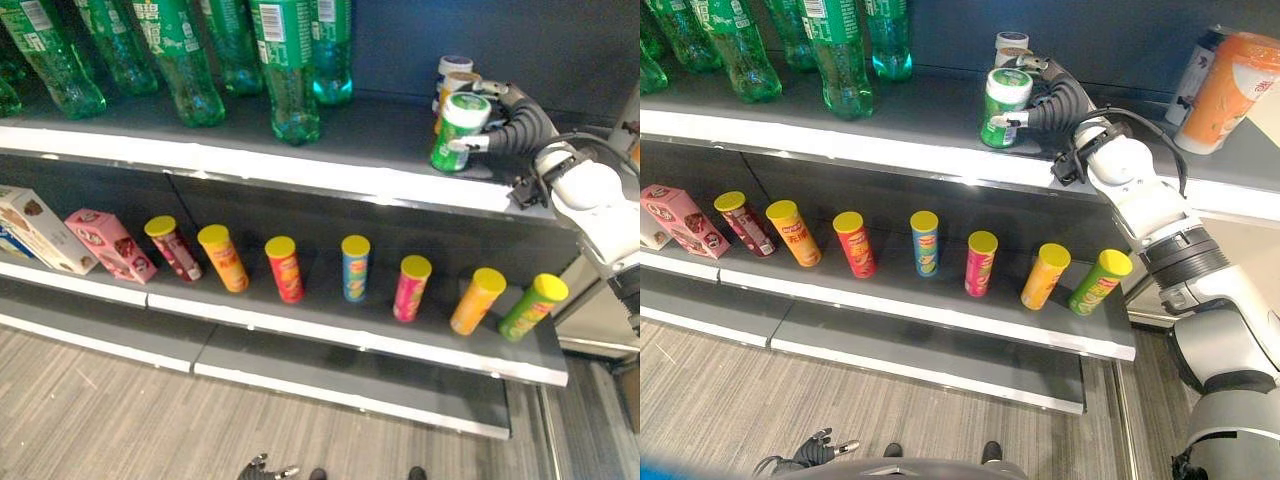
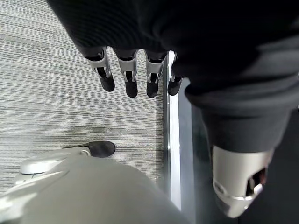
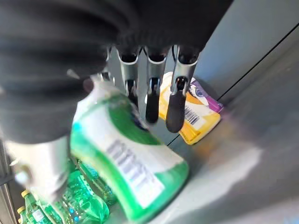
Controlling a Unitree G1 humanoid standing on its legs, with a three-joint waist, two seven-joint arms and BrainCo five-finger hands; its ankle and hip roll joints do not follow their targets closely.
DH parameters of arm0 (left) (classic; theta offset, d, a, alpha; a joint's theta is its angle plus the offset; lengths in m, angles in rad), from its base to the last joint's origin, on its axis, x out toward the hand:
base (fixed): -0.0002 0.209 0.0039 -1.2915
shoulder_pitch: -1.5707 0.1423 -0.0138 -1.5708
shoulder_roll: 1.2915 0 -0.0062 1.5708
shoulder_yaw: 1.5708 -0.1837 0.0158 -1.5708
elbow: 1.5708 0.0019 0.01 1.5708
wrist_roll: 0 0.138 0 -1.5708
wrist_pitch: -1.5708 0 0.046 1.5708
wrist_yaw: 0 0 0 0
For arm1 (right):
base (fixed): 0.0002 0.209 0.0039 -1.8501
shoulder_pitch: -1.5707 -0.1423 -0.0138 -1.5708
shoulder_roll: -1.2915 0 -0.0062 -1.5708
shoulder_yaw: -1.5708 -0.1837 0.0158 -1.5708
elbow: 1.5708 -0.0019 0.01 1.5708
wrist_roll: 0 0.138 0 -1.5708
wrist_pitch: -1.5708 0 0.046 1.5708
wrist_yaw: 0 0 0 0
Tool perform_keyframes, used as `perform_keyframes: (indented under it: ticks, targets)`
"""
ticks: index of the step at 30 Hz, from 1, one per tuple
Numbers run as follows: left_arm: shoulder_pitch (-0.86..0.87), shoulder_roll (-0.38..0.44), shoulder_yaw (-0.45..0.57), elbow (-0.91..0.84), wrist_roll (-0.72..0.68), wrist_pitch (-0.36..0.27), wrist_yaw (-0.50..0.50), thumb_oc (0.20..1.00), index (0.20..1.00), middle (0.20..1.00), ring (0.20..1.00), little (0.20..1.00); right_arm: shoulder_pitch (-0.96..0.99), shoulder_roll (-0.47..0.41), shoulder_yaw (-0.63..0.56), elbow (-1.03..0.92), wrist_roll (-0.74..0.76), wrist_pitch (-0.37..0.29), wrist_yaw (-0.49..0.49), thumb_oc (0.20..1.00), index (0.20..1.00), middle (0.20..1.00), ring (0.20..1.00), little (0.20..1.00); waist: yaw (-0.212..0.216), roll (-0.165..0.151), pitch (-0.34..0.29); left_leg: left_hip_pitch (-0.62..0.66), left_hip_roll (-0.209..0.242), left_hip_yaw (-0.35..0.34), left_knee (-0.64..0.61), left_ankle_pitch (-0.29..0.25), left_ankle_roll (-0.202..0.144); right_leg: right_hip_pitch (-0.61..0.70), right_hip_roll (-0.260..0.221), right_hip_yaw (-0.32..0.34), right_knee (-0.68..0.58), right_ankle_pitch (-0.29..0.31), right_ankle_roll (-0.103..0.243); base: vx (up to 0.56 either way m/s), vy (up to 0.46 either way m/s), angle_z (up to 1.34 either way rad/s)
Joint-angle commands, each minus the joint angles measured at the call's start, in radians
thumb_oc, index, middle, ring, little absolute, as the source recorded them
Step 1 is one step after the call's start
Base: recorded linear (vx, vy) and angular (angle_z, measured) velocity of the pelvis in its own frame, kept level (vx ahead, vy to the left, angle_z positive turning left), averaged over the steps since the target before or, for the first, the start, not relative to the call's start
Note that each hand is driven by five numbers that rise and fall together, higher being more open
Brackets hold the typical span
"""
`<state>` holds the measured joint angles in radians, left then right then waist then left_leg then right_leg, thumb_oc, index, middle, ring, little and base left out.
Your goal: Put the goods on the table back onto the shelves and tidy them up.
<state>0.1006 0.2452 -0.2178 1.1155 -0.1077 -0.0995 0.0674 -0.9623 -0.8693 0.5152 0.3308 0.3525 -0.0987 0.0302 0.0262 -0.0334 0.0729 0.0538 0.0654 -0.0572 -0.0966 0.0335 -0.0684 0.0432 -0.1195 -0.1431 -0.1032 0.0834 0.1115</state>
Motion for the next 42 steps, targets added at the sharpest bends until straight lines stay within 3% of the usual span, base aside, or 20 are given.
perform_keyframes:
  ticks: [1,8,15,17,21,27,31,32,34,42]
  targets:
    - [-0.073,0.082,0.006,0.041,-0.015,-0.014,0.001,1.0,1.0,1.0,1.0,1.0,-0.067,-0.042,-0.013,0.019,-0.002,-0.034,-0.034,1.0,1.0,1.0,1.0,1.0,0.019,-0.043,0.016,0.03,0.028,0.085,0.041,-0.1,-0.022,0.03,-0.038,-0.001,0.089,-0.172,0.025,0.0,0.0,0.0]
    - [-0.077,0.09,0.04,0.056,-0.025,-0.014,0.004,1.0,1.0,1.0,1.0,1.0,-0.1,-0.187,-0.061,-0.152,-0.028,-0.078,-0.074,1.0,1.0,1.0,1.0,1.0,0.0,-0.047,0.011,0.034,0.029,0.092,0.04,-0.103,-0.022,0.027,-0.038,0.007,0.091,-0.172,0.029,0.0,0.004,0.0]
    - [-0.082,0.075,0.081,0.077,0.007,-0.01,0.013,1.0,1.0,1.0,1.0,1.0,0.196,-0.281,-0.45,-0.422,-0.036,-0.156,-0.143,1.0,1.0,1.0,1.0,1.0,-0.046,-0.047,-0.003,0.053,0.032,0.119,0.035,-0.12,-0.019,0.023,-0.035,0.034,0.088,-0.171,0.035,0.03,0.026,-0.15]
    - [-0.089,0.071,0.091,0.07,0.022,-0.018,0.004,1.0,1.0,1.0,1.0,1.0,0.347,-0.337,-0.597,-0.514,-0.04,-0.185,-0.126,1.0,1.0,1.0,1.0,1.0,-0.079,-0.048,-0.013,0.062,0.036,0.14,0.031,-0.127,-0.019,0.015,-0.031,0.052,0.087,-0.168,0.04,0.04,0.055,-0.24]
    - [-0.104,0.077,0.104,0.051,0.019,-0.026,-0.01,1.0,1.0,1.0,1.0,1.0,0.625,-0.347,-0.816,-0.598,-0.015,-0.196,-0.062,1.0,1.0,1.0,1.0,1.0,-0.128,-0.064,-0.019,0.072,0.038,0.184,0.029,-0.136,-0.016,-0.014,-0.025,0.103,0.092,-0.155,0.051,0.02,0.069,-0.49]
    - [-0.086,0.073,0.12,0.049,0.036,-0.038,-0.042,1.0,1.0,1.0,1.0,1.0,0.918,-0.309,-0.931,-0.635,0.177,-0.167,0.125,1.0,1.0,1.0,1.0,1.0,-0.177,-0.084,-0.01,0.076,0.033,0.238,0.03,-0.143,-0.009,-0.059,-0.023,0.167,0.101,-0.132,0.066,-0.01,0.051,-0.37]
    - [-0.075,0.07,0.122,0.04,0.061,-0.043,-0.059,1.0,1.0,1.0,1.0,1.0,1.116,-0.26,-0.919,-0.632,0.296,-0.093,0.28,1.0,1.0,1.0,1.0,1.0,-0.185,-0.091,0.001,0.071,0.026,0.25,0.032,-0.143,-0.006,-0.077,-0.026,0.183,0.108,-0.126,0.07,-0.03,0.017,-0.16]
    - [-0.068,0.063,0.125,0.039,0.097,-0.052,-0.069,1.0,1.0,1.0,1.0,1.0,1.266,-0.197,-0.876,-0.695,0.434,-0.008,0.452,1.0,1.0,1.0,1.0,1.0,-0.187,-0.086,0.013,0.066,0.021,0.246,0.034,-0.14,-0.005,-0.079,-0.034,0.178,0.109,-0.128,0.072,-0.02,0.007,-0.1]
    - [-0.065,0.059,0.123,0.04,0.109,-0.049,-0.072,1.0,1.0,1.0,1.0,1.0,1.3,-0.153,-0.853,-0.68,0.443,0.015,0.473,1.0,1.0,1.0,1.0,1.0,-0.186,-0.082,0.017,0.065,0.019,0.242,0.035,-0.141,-0.004,-0.079,-0.037,0.176,0.111,-0.13,0.072,-0.02,-0.002,0.06]
    - [-0.062,0.027,0.05,0.013,0.136,-0.035,-0.107,1.0,1.0,1.0,1.0,1.0,1.297,0.084,-0.458,-0.203,0.174,0.109,0.49,1.0,1.0,1.0,1.0,1.0,-0.163,-0.037,0.038,0.054,0.003,0.216,0.045,-0.14,0.001,-0.06,-0.064,0.136,0.113,-0.139,0.068,-0.01,-0.002,0.11]
